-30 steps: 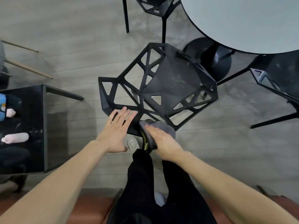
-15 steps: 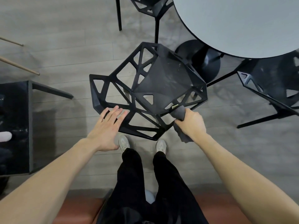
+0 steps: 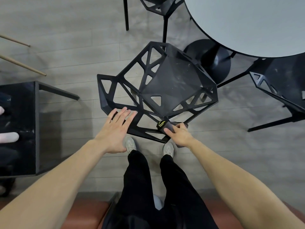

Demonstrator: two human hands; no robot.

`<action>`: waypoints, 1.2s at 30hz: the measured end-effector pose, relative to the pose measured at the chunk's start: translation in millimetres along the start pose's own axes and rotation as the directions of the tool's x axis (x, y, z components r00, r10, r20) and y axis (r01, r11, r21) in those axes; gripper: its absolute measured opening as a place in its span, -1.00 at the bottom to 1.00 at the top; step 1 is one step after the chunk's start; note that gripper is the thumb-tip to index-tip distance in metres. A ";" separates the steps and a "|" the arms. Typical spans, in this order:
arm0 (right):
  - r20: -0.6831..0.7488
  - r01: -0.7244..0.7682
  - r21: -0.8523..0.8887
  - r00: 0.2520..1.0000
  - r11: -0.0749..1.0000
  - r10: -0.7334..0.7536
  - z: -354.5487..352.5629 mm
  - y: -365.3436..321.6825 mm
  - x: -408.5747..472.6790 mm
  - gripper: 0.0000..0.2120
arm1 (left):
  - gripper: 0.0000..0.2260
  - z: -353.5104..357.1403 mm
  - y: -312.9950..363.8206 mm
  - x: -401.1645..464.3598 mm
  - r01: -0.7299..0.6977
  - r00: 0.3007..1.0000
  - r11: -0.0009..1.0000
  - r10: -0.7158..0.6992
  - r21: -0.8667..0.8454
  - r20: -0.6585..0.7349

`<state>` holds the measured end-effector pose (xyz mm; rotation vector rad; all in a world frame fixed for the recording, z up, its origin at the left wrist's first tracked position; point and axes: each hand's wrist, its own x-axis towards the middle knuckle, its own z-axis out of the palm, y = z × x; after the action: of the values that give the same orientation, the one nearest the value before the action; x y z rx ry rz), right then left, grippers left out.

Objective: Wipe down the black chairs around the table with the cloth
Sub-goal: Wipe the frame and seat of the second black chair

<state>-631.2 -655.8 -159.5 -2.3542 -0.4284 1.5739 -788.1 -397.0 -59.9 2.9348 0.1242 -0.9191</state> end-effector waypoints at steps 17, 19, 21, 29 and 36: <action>-0.378 0.126 -0.162 0.908 0.979 -0.180 -49.8 -20.8 1.3 -0.57 | 0.34 6.3 -4.1 0.8 -0.005 0.999 1.000 0.004 -0.012 -0.032; -0.297 0.187 -0.224 0.922 0.956 -0.250 -31.4 -35.0 -0.8 -0.43 | 0.35 7.2 -4.5 0.3 -0.003 1.000 1.000 0.003 -0.012 -0.025; -0.081 0.209 -0.172 0.971 0.963 -0.225 -9.8 -38.4 -1.9 -0.45 | 0.35 6.4 -3.8 0.0 -0.005 1.000 1.000 0.004 -0.010 -0.017; 0.005 0.049 0.035 0.999 0.998 -0.049 -5.5 -4.3 13.2 -0.30 | 0.28 5.4 -2.7 0.3 0.001 1.000 1.000 -0.001 -0.005 -0.018; -0.146 0.381 -0.081 0.909 0.921 -0.389 16.4 -47.0 -9.4 -0.51 | 0.30 7.2 -3.1 0.1 -0.004 0.999 1.000 0.004 -0.015 -0.039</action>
<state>-654.1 -615.3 -139.4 -2.2324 -0.8455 1.1959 -792.3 -394.4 -66.0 2.9384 0.1264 -0.8573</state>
